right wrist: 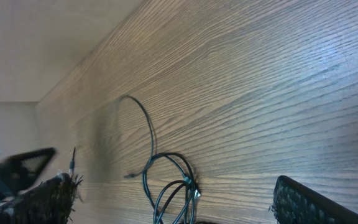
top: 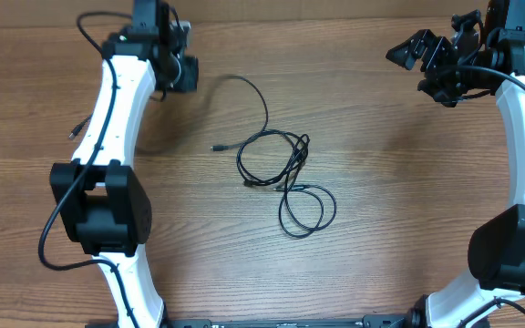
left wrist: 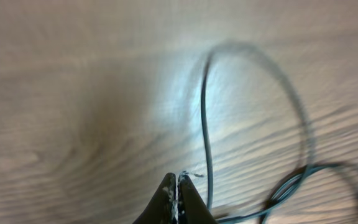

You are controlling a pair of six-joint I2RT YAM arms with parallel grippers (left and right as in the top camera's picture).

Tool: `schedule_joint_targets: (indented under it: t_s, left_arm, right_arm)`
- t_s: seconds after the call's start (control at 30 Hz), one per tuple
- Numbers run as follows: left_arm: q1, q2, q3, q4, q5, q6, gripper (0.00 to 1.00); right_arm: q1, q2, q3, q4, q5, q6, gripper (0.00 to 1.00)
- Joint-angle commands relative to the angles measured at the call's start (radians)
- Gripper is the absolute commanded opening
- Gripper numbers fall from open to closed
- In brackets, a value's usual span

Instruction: Untangle cables

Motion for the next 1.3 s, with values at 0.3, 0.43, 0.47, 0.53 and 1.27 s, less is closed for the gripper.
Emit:
schedule_joint_targets:
  t_s: [0.3,0.43,0.47,0.53,1.27]
  left_arm:
    - [0.037,-0.043,0.27,-0.057,0.122,-0.059,0.08]
    - [0.022,-0.028,0.192,-0.244,-0.092,0.083,0.18]
    - [0.018,-0.021,0.151,-0.274,-0.094,0.128,0.27]
    - [0.012,-0.015,0.077,-0.306,-0.091,0.178,0.53]
    - [-0.106,-0.013,-0.549,0.059,-0.23,0.419,0.58]
  right_arm:
    - [-0.001,-0.032,0.009,0.004,0.007,-0.01,1.0]
    - [-0.001,-0.032,0.009,0.004,0.007,-0.01,1.0]
    - [-0.001,-0.032,0.009,0.004,0.007,-0.01,1.0]
    - [-0.001,-0.032,0.009,0.004,0.007,-0.01,1.0]
    - [-0.001,-0.032,0.009,0.004,0.007,-0.01,1.0]
